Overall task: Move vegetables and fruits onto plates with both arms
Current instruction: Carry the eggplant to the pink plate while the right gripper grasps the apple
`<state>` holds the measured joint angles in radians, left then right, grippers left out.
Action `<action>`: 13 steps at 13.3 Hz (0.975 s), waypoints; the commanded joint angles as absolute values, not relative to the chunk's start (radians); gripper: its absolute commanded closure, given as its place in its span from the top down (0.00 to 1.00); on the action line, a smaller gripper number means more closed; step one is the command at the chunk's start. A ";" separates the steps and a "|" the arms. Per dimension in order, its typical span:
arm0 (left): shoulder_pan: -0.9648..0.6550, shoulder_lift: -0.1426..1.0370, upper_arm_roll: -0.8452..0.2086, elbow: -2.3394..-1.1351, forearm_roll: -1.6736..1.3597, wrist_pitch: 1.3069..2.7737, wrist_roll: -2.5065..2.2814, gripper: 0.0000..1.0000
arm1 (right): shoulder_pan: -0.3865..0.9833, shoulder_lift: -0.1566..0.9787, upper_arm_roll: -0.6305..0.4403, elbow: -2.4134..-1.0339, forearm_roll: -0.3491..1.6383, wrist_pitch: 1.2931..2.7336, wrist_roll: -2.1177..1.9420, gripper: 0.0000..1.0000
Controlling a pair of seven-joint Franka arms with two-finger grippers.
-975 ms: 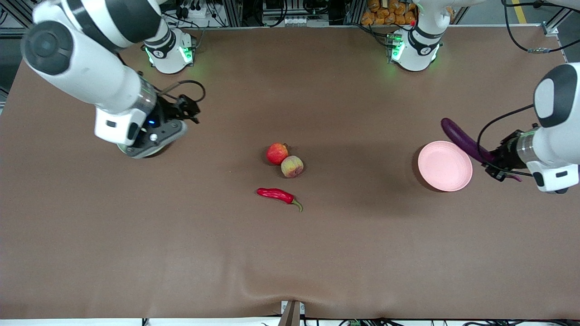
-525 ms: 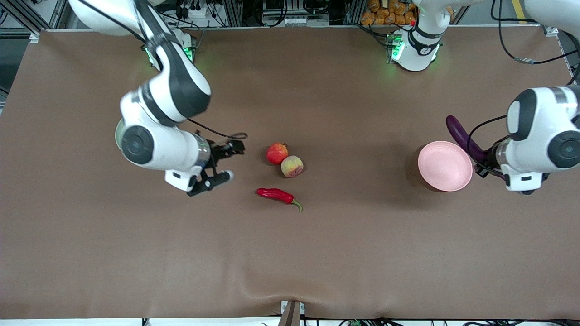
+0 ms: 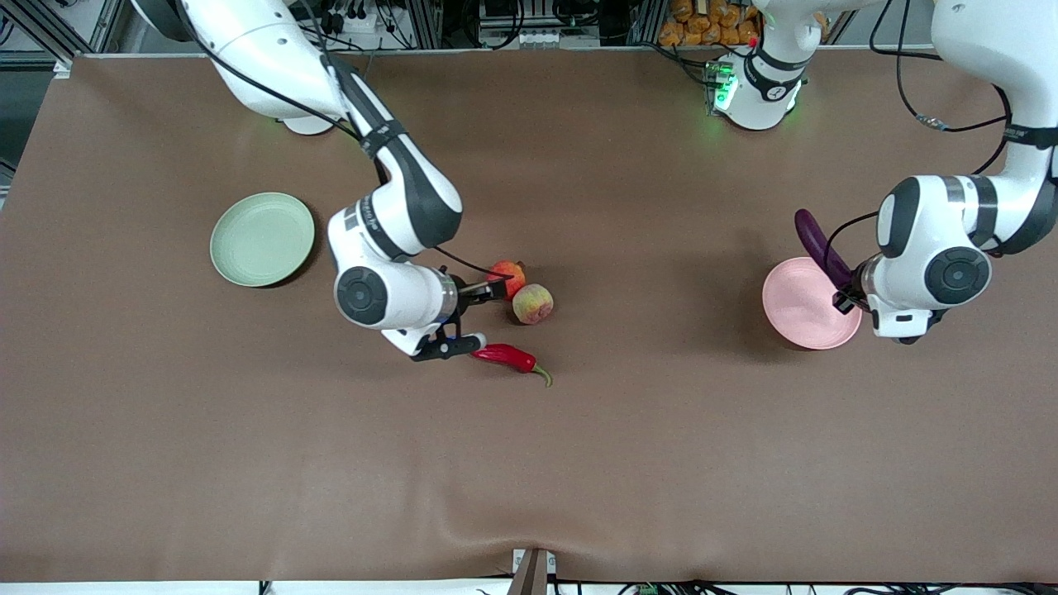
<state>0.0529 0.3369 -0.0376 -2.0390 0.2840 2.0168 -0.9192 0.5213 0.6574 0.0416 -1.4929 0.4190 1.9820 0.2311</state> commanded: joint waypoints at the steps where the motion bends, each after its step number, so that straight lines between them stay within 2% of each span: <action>1: 0.060 0.420 -0.046 -2.030 0.478 2.037 -0.907 0.12 | 0.552 0.629 0.031 -1.569 0.428 2.051 0.226 1.00; 4: 0.057 0.488 -0.048 -1.996 0.566 2.063 -0.878 0.12 | 0.592 0.635 0.031 -1.589 0.358 2.111 0.145 1.00; 10: 0.029 0.479 -0.049 -1.954 0.569 2.062 -0.851 0.14 | 0.633 0.627 0.029 -1.643 0.347 2.131 0.071 1.00; 13: 0.026 0.483 -0.049 -1.931 0.569 2.060 -0.851 0.14 | 0.684 0.629 0.028 -1.683 0.347 2.204 0.080 1.00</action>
